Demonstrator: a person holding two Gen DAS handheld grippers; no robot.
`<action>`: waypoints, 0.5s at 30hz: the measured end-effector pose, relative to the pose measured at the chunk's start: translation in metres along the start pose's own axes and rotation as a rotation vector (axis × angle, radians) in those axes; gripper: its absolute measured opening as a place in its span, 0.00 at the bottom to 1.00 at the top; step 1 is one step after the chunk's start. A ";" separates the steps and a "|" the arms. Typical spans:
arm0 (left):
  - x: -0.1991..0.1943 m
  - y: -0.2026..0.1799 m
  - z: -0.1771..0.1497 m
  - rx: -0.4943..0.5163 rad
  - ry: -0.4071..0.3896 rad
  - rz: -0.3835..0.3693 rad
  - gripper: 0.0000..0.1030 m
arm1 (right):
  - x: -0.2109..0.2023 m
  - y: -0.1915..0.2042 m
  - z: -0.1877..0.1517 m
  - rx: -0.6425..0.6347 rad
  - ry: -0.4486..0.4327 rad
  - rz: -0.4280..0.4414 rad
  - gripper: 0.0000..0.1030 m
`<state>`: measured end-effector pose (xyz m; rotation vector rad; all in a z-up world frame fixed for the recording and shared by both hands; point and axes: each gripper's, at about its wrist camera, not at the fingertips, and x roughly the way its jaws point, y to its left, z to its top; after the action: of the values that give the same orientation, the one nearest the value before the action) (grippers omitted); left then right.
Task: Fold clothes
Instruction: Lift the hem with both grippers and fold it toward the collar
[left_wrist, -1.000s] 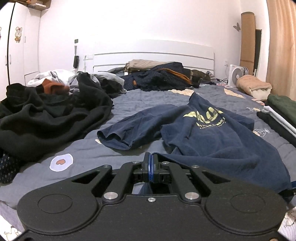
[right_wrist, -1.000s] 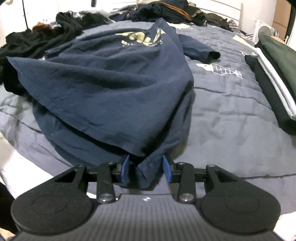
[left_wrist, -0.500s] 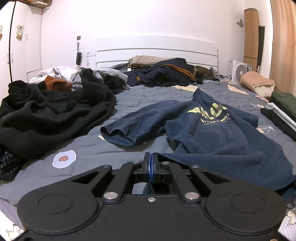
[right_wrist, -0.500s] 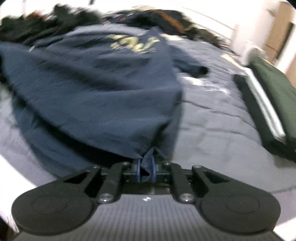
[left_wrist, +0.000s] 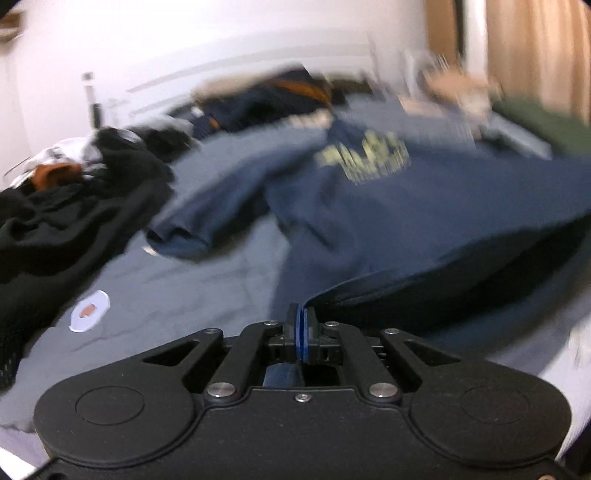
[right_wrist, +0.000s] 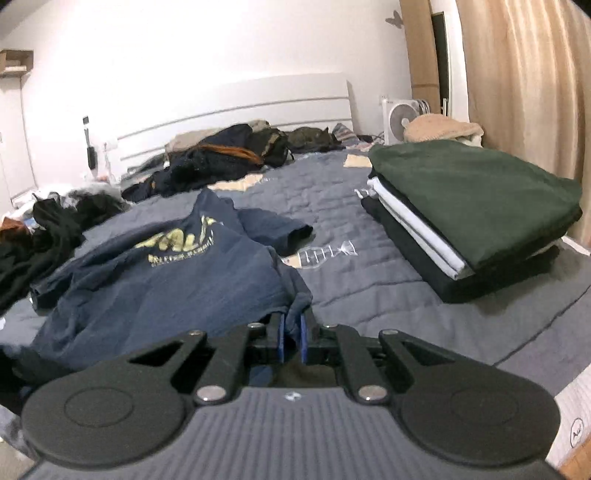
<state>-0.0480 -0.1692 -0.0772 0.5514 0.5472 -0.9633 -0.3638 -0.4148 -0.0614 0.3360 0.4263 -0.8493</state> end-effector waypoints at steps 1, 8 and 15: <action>0.004 -0.008 -0.003 0.053 0.023 0.007 0.15 | 0.003 -0.001 -0.001 0.004 0.011 -0.001 0.07; 0.027 -0.021 -0.020 0.175 0.138 0.071 0.62 | 0.008 -0.005 -0.006 0.042 0.031 -0.002 0.08; 0.029 -0.021 -0.028 0.195 0.193 0.029 0.34 | 0.004 -0.009 -0.004 0.065 0.027 0.012 0.08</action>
<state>-0.0579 -0.1785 -0.1207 0.8309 0.6194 -0.9466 -0.3698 -0.4210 -0.0678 0.4104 0.4220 -0.8487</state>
